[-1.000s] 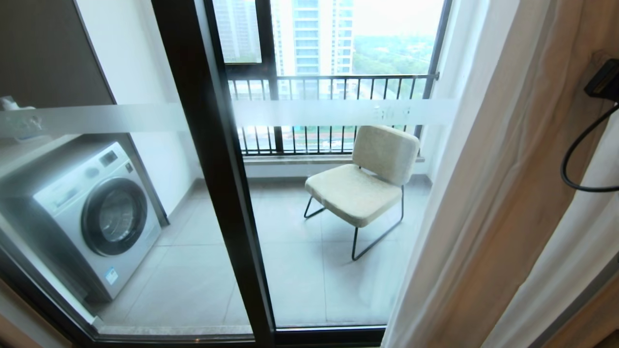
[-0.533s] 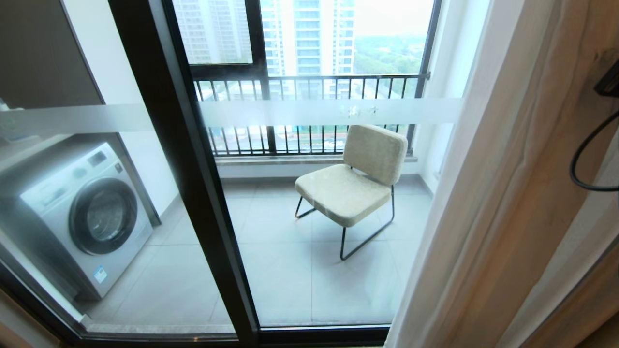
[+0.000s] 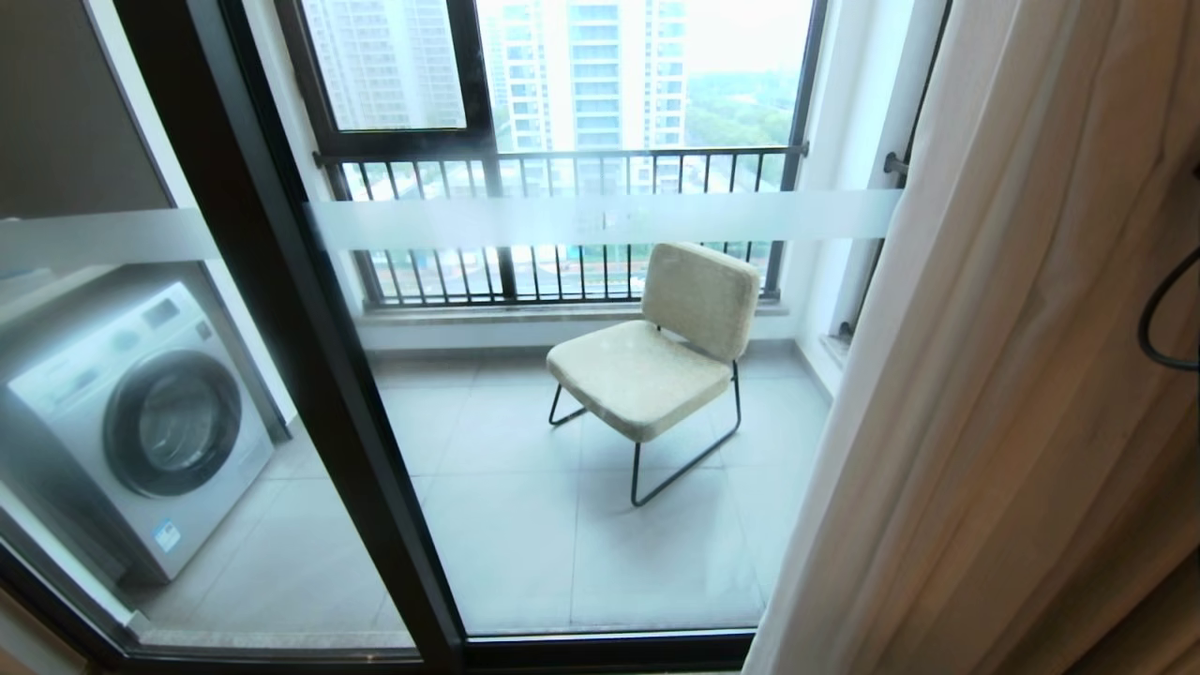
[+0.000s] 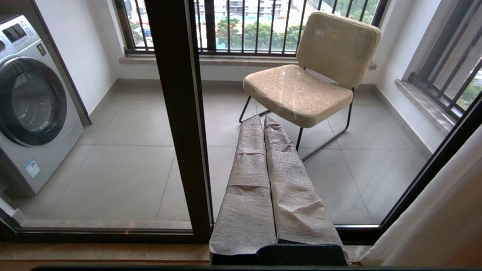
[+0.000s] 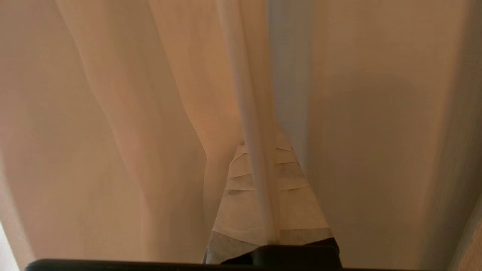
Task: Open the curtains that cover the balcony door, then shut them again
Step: Pull the inner curtains open on both sides
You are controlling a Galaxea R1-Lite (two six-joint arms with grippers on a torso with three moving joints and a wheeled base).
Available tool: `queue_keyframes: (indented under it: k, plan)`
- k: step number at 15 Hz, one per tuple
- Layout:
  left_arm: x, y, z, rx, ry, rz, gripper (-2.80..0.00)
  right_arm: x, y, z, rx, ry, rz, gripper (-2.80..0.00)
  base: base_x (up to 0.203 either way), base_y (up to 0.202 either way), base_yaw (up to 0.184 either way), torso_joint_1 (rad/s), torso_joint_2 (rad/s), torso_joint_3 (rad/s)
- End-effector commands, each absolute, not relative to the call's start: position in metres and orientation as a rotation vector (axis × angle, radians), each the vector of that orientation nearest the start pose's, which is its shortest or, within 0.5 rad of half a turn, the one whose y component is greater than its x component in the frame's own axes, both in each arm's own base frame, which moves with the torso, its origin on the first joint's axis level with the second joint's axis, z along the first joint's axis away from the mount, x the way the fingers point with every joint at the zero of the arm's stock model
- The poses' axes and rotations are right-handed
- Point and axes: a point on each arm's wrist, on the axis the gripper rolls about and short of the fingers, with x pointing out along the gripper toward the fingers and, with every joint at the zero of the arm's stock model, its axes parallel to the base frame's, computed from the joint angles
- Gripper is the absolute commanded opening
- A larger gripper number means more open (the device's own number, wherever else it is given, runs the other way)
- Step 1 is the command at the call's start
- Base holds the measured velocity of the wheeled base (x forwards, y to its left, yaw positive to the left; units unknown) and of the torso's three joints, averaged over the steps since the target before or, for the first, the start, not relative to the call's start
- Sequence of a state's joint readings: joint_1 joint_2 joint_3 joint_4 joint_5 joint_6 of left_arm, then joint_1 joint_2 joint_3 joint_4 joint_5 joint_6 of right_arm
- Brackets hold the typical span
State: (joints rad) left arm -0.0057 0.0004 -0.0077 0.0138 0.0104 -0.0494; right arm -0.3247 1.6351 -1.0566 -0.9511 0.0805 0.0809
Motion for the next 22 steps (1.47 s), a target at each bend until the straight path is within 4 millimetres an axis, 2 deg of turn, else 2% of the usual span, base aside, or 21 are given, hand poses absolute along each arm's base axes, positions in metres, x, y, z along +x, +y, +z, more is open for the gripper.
queue_keyframes:
  k: [1, 9, 20, 22]
  plan:
    - [-0.0234, 0.0004, 0.0762, -0.051, 0.006, 0.005, -2.80, 0.2863, -0.0946, 0.3050, 0.003, -0.381, -0.226, -2.80, 0.000, -0.190, 0.001, 0.007, 0.01, 0.000]
    - [-0.0234, 0.0004, 0.0762, -0.050, 0.006, 0.005, -2.80, 0.2862, -0.0951, 0.3046, 0.002, -0.380, -0.227, -2.80, 0.000, -0.170, 0.000, 0.002, 0.00, 0.002]
    - [-0.0234, 0.0004, 0.0762, -0.050, 0.006, 0.005, -2.80, 0.2851, -0.0952, 0.3072, 0.001, -0.389, -0.228, -2.80, 0.000, 0.000, 0.000, 0.000, 0.00, 0.000]
    - [-0.0234, 0.0004, 0.0762, -0.049, 0.006, 0.005, -2.80, 0.2845, -0.1016, 0.3072, -0.003, -0.388, -0.249, -2.80, 0.000, 0.000, 0.000, 0.000, 0.00, 0.000]
